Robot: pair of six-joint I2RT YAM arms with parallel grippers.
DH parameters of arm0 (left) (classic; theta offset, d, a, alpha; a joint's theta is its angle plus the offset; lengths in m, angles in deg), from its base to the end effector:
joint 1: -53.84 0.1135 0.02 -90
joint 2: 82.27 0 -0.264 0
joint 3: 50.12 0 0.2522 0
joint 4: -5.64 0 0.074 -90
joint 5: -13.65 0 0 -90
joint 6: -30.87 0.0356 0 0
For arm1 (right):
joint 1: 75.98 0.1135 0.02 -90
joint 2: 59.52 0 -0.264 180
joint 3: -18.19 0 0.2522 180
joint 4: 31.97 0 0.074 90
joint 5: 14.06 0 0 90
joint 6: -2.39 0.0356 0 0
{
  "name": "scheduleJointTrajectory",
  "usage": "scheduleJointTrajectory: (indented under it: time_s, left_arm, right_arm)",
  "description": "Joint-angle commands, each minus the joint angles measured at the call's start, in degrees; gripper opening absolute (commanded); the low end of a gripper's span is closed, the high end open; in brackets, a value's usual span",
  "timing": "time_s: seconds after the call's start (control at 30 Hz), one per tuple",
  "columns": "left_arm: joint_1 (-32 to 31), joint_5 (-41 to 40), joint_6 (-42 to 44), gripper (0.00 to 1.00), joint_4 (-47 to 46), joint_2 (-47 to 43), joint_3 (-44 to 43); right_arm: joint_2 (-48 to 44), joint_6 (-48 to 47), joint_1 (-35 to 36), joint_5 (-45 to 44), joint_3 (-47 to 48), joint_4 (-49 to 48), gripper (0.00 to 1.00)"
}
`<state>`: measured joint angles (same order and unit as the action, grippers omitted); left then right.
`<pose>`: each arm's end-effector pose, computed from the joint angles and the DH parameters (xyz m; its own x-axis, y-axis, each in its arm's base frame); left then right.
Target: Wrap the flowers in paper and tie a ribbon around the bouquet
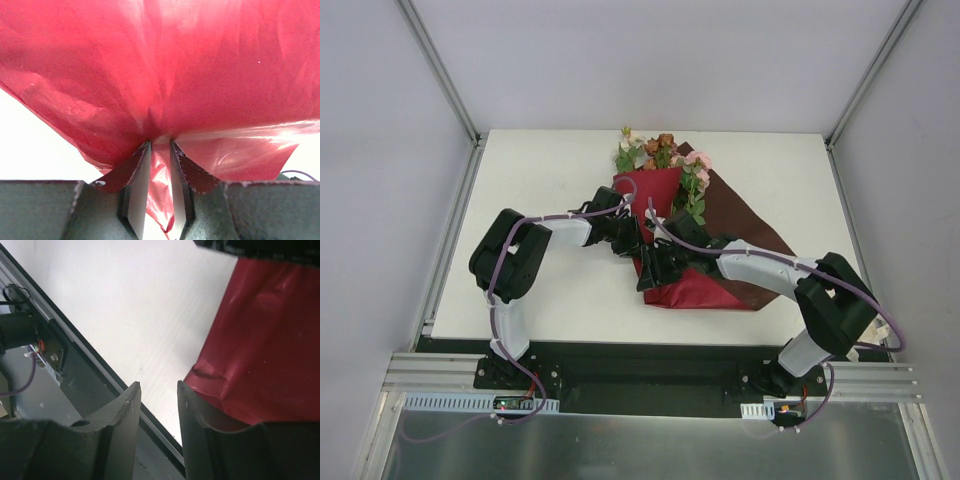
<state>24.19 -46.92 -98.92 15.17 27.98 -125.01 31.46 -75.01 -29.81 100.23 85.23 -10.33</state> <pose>0.3315 -0.2089 0.1411 -0.9406 -0.1059 -0.3225 0.1710 0.6727 -0.7199 0.2176 0.2479 0.1991 -0.6696 -0.4104 -0.6190 -0.7284 0.5257 0.4394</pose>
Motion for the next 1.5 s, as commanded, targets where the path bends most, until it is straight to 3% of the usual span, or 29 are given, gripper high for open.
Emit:
scheduleJointTrajectory:
  time_s: [0.0,0.17,0.33,0.6,0.67,0.73,0.83,1.03,1.27,1.47]
  left_arm:
    - [-0.8,-1.9,0.9,0.22,2.3,1.6,1.7]
    - [-0.7,-1.5,0.9,0.19,2.3,2.0,1.4]
    - [-0.7,-1.2,0.8,0.18,2.3,3.2,1.0]
    - [0.1,-0.4,1.8,0.17,2.5,3.1,0.8]
    - [0.1,-0.3,2.1,0.17,2.7,3.1,0.8]
    - [0.1,0.1,2.3,0.17,2.8,3.1,0.7]
    - [0.1,0.5,2.4,0.17,2.9,3.5,0.4]
    - [0.1,1.2,2.5,0.17,3.0,3.6,-0.1]
    - [0.1,1.8,2.7,0.17,3.1,3.7,-0.4]
    - [0.1,2.8,4.5,0.26,3.3,1.6,-0.1]
  right_arm:
    - [0.5,0.1,0.2,-0.5,4.4,2.1,0.37]
    - [3.9,-0.3,1.2,-1.9,3.8,1.0,0.28]
    - [4.5,0.4,2.0,-2.8,-2.6,-1.6,0.20]
    - [-6.3,2.6,2.7,-4.4,-8.5,-0.8,0.20]
    - [-9.3,3.7,1.4,-4.9,-8.6,0.1,0.27]
    - [-12.4,4.3,-1.2,-5.7,-8.5,1.9,0.44]
    - [-13.5,5.0,-4.7,-7.0,-7.8,4.7,0.56]
    - [-12.3,7.4,-11.4,-4.2,-9.6,2.9,0.59]
    - [-8.0,6.8,-12.0,-2.6,-8.2,-0.9,0.52]
    - [-4.9,6.4,-12.1,-2.7,-5.5,-1.6,0.33]
